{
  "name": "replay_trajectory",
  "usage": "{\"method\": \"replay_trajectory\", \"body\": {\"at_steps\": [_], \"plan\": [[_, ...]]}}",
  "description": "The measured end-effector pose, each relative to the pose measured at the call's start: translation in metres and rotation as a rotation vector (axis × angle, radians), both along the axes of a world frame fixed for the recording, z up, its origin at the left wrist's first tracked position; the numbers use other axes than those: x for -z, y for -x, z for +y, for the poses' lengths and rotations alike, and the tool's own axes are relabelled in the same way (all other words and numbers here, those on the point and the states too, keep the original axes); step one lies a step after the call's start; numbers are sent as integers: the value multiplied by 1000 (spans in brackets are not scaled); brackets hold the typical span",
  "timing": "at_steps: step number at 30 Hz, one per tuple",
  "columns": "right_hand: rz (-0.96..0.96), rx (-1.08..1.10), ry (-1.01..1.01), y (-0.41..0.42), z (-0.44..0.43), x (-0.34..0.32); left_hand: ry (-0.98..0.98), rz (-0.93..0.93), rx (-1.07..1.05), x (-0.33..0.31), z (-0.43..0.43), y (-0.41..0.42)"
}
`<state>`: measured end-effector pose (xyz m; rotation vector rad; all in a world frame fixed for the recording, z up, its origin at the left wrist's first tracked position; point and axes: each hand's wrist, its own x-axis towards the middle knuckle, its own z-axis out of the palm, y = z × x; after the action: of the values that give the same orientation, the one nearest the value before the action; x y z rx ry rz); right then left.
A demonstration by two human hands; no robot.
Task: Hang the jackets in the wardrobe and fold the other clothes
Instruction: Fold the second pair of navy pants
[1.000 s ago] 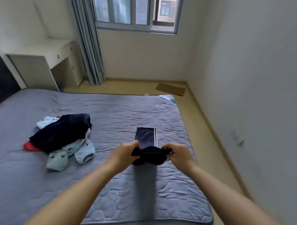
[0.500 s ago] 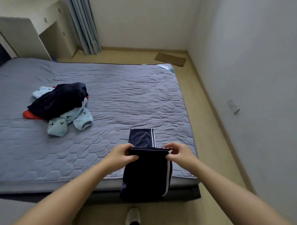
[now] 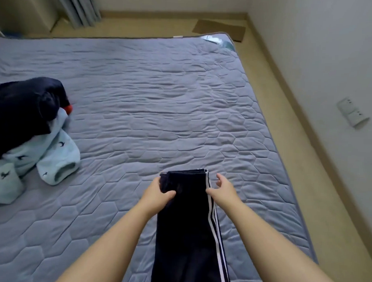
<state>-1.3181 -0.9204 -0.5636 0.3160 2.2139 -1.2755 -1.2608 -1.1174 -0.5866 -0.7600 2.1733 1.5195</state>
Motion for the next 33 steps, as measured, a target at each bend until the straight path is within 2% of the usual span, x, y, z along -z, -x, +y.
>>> {"method": "replay_trajectory", "body": {"at_steps": [4, 6, 11, 16, 21, 25, 27, 29, 31, 33], "plan": [[-137, 0, -179, -45, 14, 95, 101, -211, 61, 85, 7, -37], [-214, -6, -243, -76, 27, 125, 129, -255, 47, 110, 11, -68], [-279, -28, -350, -135, 62, 151, 88, -302, -64, 142, 14, -135], [-213, -45, -437, -171, 90, 159, -48, -323, -104, 153, 29, -190], [-285, -83, -279, -218, 105, 161, -106, -327, -146, 146, 54, -243], [-206, -114, -215, -239, 125, 166, 73, -291, -192, 144, 61, -277], [-225, -90, -176, -250, 137, 168, 45, -270, -253, 143, 66, -289], [-327, -62, -78, -264, 147, 171, -56, -305, -284, 142, 73, -301], [-406, -85, -22, -279, 155, 175, -94, -355, -215, 145, 79, -318], [-377, -79, 1, -292, 162, 179, -96, -353, -270, 146, 84, -335]]}}
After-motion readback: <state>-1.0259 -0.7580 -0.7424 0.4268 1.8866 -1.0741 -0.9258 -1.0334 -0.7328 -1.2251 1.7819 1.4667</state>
